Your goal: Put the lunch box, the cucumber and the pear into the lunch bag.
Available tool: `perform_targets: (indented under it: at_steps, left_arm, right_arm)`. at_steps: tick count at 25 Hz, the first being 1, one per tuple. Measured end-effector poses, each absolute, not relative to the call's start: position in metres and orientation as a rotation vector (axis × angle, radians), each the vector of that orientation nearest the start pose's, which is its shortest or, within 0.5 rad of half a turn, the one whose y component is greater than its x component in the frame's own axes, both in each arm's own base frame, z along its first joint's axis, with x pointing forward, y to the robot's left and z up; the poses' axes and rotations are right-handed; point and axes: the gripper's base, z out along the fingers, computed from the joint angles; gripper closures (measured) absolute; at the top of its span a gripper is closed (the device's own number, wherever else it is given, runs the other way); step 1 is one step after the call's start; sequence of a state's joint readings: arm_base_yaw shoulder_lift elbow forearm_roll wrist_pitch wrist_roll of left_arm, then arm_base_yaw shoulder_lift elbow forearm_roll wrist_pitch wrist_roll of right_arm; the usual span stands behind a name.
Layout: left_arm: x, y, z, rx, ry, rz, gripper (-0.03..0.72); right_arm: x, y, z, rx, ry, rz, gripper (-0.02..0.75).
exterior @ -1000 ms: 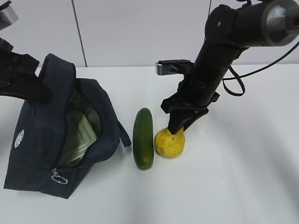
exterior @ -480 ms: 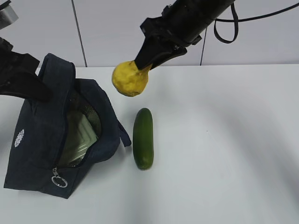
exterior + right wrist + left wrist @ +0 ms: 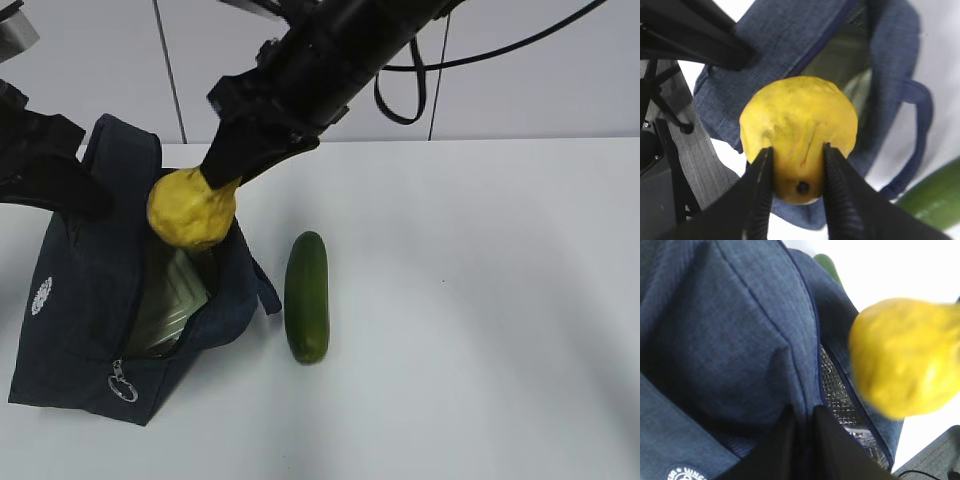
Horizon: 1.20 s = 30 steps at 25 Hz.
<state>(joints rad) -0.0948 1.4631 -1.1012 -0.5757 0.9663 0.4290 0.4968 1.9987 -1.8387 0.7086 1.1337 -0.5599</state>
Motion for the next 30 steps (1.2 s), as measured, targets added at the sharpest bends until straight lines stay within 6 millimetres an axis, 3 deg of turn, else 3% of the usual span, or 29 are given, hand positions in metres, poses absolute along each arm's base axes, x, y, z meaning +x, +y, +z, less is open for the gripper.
perform_targets:
  at_steps: [4,11,23,24,30]
  left_arm:
    - [0.283,-0.068,0.287,0.359,2.644,-0.636,0.671]
    - [0.283,-0.068,0.287,0.358,2.644,-0.637,0.671]
    - [0.283,-0.068,0.287,0.356,2.642,-0.638,0.671]
    - [0.283,-0.068,0.287,0.356,2.641,-0.638,0.671]
    - [0.283,-0.068,0.287,0.354,2.641,-0.643,0.671]
  right_arm:
    - [0.362,0.271,0.279,-1.124,2.409,0.932,0.509]
    - [0.37,0.278,0.248,-1.148,2.45,0.904,0.511]
    - [0.376,0.306,0.257,-1.085,2.194,0.854,0.505]
    - [0.375,0.307,0.257,-1.094,2.184,0.851,0.498]
    - [0.374,0.31,0.258,-1.096,2.163,0.858,0.278]
